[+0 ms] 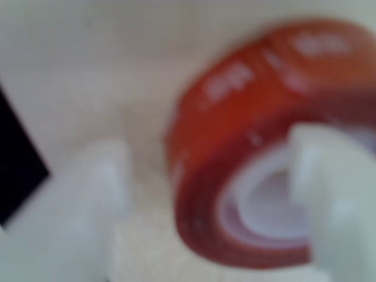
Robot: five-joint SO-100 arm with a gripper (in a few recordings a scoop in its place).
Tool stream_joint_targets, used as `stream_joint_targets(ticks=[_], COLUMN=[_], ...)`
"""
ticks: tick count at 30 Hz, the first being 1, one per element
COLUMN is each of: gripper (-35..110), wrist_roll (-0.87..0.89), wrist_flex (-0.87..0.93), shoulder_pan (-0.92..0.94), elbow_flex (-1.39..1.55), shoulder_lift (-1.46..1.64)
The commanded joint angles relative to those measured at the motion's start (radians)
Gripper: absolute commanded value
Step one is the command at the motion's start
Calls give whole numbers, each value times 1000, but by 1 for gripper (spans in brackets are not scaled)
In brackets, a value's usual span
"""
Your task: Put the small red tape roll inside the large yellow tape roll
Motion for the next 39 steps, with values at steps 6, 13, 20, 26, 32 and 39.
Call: stream_joint_targets(ticks=[6, 13, 20, 26, 32, 39], gripper=[14, 15, 15, 15, 15, 17], wrist_roll=[-26, -54, -91, -98, -98, -98], wrist_flex=[41, 44, -29, -83, -37, 57], shoulder_pan=[34, 66, 121, 133, 126, 109], elbow_flex=[-103, -110, -58, -52, -55, -74], shoulder_lift=[94, 120, 75, -14, 8, 72])
